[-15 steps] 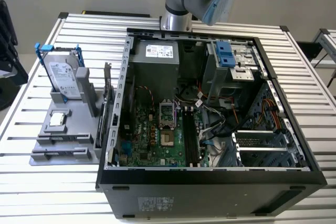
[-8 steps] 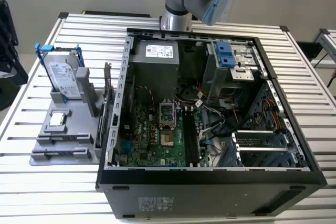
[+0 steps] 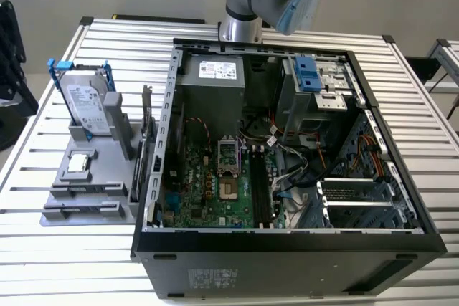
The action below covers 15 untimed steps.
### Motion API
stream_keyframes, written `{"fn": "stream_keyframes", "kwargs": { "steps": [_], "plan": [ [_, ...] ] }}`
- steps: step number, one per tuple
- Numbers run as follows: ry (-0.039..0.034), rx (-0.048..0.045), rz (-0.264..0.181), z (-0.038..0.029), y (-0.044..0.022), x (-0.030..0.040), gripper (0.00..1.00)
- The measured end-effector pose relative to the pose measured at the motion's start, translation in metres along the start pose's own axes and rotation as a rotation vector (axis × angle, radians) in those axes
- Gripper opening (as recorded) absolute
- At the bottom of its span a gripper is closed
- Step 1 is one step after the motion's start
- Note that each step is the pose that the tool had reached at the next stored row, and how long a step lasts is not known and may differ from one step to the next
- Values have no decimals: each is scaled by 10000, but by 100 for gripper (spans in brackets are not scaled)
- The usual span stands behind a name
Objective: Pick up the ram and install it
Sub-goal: 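Pick up the ram and move it above insertion slot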
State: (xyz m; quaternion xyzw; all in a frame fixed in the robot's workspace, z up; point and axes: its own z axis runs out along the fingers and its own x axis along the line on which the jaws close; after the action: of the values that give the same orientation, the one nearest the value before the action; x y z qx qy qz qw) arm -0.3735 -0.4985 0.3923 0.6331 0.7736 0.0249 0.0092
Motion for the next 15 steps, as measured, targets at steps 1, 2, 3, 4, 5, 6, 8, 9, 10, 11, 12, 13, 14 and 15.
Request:
{"fn": "stream_keyframes", "kwargs": {
  "steps": [1, 2, 3, 4, 5, 6, 8, 9, 10, 11, 12, 13, 14, 15],
  "plan": [
    [-3, -1, 59, 0, -1, 0, 0],
    [-6, -2, 118, 0, -1, 0, 0],
    [-9, -3, 179, 0, -2, 1, 0],
    [-12, -4, 239, 0, -2, 1, 0],
    [-15, -5, 297, 0, -3, 1, 0],
    [-18, -6, 355, -1, -3, 1, 0],
    [-24, -8, 474, 0, -4, 1, 0],
    [-27, -9, 528, 0, -4, 1, 0],
    [-30, -10, 583, -1, -5, 1, 0],
    [-32, -11, 639, 0, -5, 1, 0],
    [-35, -12, 691, 0, -6, 1, 0],
    [-37, -13, 736, 0, -6, 1, 0],
    [-40, -13, 787, 0, -6, 1, 0],
    [-42, -14, 833, 0, -7, 1, 0]
  ]
}}
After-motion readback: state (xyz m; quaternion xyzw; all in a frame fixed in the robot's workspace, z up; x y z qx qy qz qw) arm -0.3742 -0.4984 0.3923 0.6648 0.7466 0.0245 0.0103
